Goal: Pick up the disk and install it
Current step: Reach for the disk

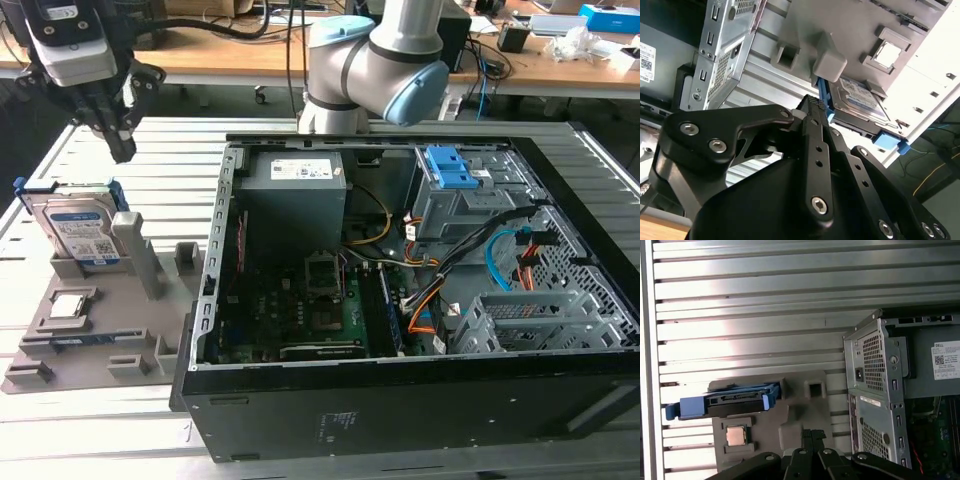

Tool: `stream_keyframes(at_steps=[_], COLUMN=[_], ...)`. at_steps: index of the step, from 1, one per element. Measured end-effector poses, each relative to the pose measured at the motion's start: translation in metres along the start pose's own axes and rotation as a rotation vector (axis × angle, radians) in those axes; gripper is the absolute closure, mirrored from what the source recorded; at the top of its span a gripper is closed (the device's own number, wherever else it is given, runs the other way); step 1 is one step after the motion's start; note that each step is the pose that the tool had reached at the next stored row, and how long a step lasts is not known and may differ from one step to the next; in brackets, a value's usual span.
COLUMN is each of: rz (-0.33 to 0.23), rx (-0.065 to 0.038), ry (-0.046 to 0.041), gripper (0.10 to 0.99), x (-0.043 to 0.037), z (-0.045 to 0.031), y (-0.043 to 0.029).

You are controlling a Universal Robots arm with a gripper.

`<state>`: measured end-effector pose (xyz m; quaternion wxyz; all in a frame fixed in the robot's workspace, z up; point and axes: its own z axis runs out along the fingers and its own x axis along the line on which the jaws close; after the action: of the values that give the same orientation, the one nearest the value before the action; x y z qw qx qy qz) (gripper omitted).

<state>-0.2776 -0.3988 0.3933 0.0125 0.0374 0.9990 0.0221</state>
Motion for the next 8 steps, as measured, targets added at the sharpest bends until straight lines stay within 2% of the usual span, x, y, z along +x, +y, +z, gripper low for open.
stream_keyframes(at_steps=[8], rz=[0.0], rx=[0.0], ry=[0.0001], gripper=[0.98], x=[0.0153], z=[-0.0004], y=[-0.0011])
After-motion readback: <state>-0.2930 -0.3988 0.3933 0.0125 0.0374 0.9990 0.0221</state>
